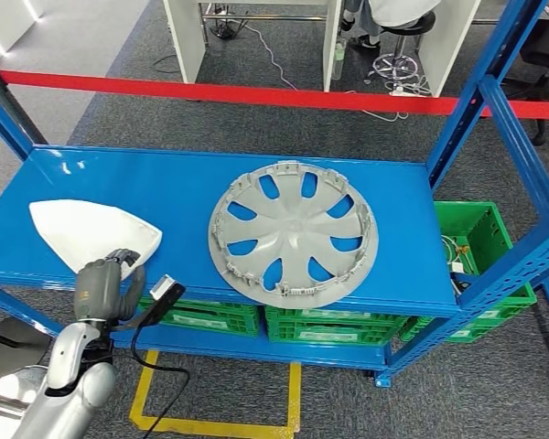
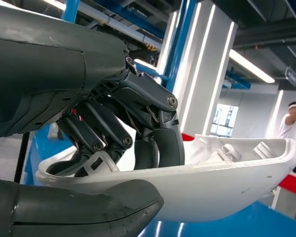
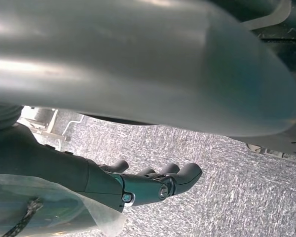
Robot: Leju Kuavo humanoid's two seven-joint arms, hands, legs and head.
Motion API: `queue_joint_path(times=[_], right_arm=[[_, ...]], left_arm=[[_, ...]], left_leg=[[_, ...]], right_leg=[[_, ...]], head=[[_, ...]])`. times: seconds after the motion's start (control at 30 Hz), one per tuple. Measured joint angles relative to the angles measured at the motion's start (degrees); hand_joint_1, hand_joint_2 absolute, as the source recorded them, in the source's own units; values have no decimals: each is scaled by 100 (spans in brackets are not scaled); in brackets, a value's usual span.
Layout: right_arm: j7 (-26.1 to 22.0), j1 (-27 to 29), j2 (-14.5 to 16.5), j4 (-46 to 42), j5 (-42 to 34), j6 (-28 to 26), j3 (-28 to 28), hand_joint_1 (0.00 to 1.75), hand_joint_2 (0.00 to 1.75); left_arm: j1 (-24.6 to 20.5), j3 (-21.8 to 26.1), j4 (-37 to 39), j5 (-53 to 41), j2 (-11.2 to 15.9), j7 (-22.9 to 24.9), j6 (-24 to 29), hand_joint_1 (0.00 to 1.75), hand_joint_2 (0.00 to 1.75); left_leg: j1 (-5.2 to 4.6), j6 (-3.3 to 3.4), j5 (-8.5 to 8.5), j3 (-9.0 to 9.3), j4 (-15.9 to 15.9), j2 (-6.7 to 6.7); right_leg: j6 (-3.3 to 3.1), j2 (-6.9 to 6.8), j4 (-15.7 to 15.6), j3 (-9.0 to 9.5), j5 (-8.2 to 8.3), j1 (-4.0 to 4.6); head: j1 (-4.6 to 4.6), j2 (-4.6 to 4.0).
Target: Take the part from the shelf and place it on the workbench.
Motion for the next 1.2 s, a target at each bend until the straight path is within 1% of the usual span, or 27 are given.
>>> queue_joint_path(times=[0.17,0.33,0.63,0.87,1.2], right_arm=[[-36,1,0,0,-45,-15,2,0,0],[-83,5,0,0,-121,-67,2,0,0],[-167,21,2,-3,-186,-97,2,0,0],[-208,36,2,-17,-205,-126,2,0,0],[-252,45,2,-23,-237,-154,2,0,0]], left_arm=[[-14,-26,-92,-47,26,-6,57,175,175],[-35,-80,-293,-298,74,-100,354,175,175],[-160,-364,-883,-918,286,-209,649,175,175],[-254,-608,-1209,-1161,422,-225,799,175,175],[-281,-763,-1301,-1244,469,-205,974,175,175]], left_leg=[[0,0,0,0,0,0],[0,0,0,0,1,0],[0,0,0,0,1,0],[0,0,0,0,1,0],[0,0,0,0,1,0]], right_leg=[[0,1,0,-2,0,0],[0,1,0,-2,0,0],[0,1,0,-2,0,0],[0,1,0,0,0,0],[0,0,0,0,0,0]], head=[[0,0],[-1,-1],[1,0],[0,0],[-1,0]])
